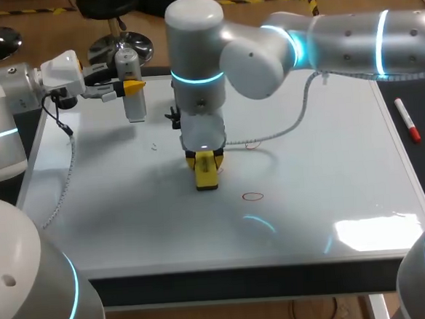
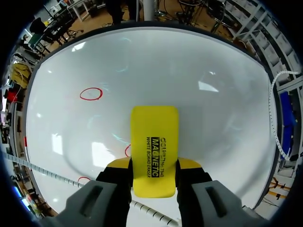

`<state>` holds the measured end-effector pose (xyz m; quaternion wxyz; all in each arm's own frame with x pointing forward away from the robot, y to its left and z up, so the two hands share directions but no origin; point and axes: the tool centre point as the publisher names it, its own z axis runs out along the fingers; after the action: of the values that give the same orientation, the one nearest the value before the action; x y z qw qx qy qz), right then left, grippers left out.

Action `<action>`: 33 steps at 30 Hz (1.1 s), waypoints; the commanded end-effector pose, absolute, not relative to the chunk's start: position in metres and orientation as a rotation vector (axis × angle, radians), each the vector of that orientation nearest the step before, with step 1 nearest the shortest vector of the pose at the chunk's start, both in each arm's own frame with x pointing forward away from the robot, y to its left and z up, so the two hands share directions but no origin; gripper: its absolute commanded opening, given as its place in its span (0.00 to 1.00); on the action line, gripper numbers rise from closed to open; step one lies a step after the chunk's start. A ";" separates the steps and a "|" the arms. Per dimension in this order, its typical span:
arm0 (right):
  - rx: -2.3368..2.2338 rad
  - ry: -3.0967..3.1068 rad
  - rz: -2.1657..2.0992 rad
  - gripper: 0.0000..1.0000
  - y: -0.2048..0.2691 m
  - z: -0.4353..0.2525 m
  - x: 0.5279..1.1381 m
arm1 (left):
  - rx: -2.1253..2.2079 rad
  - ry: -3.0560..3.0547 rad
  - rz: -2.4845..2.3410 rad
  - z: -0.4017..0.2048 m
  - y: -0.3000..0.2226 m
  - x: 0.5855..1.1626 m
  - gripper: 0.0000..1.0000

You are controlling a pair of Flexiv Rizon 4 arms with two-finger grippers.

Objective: Pick up the inspection probe, press it on each red-marked spot on the whiteboard one by one, put down the probe, pick up the eraser, and wipe off all the red marks.

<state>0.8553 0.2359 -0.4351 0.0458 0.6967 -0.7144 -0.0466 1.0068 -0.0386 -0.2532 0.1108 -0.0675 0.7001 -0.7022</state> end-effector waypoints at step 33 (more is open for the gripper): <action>2.028 -2.246 -0.102 0.00 0.172 -0.467 0.848 | -0.197 2.055 -2.062 -0.253 -0.039 1.007 0.00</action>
<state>0.8511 0.1797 -0.4336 0.0574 0.6681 -0.7410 -0.0366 1.0068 -0.0386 -0.2532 0.1108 -0.0675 0.7001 -0.7022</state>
